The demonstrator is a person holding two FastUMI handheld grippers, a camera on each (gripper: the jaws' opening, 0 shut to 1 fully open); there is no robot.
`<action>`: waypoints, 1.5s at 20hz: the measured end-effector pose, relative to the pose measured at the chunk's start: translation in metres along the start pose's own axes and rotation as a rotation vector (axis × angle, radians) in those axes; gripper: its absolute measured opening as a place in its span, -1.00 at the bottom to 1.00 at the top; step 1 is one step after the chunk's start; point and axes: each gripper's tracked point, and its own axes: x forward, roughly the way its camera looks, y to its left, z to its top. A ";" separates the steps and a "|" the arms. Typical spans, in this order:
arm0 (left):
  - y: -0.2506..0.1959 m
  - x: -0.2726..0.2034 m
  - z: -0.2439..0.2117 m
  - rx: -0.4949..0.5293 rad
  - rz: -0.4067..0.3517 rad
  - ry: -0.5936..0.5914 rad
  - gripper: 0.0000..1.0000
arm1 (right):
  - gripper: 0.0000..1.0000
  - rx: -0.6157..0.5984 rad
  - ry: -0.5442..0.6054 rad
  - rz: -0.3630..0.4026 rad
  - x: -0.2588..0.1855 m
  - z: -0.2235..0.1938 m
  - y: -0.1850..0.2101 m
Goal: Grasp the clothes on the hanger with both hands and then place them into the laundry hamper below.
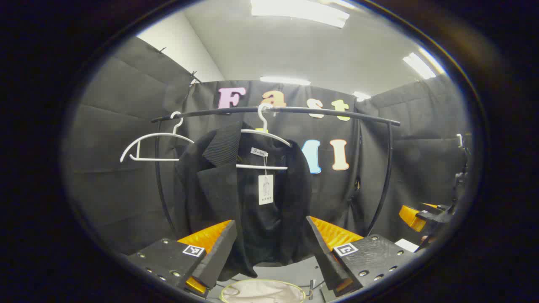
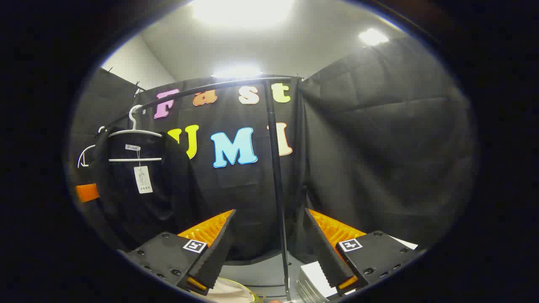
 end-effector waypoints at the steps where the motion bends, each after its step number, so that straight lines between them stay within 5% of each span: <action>1: 0.001 -0.001 -0.001 0.012 -0.002 -0.003 0.89 | 0.95 0.004 0.004 0.000 0.000 -0.002 0.002; 23: 0.012 -0.003 -0.023 -0.058 -0.002 0.020 0.89 | 0.95 -0.012 -0.018 0.137 -0.009 0.002 0.055; 30: 0.021 0.005 -0.027 -0.073 -0.005 0.026 0.89 | 0.95 -0.037 0.008 0.114 -0.003 0.001 0.058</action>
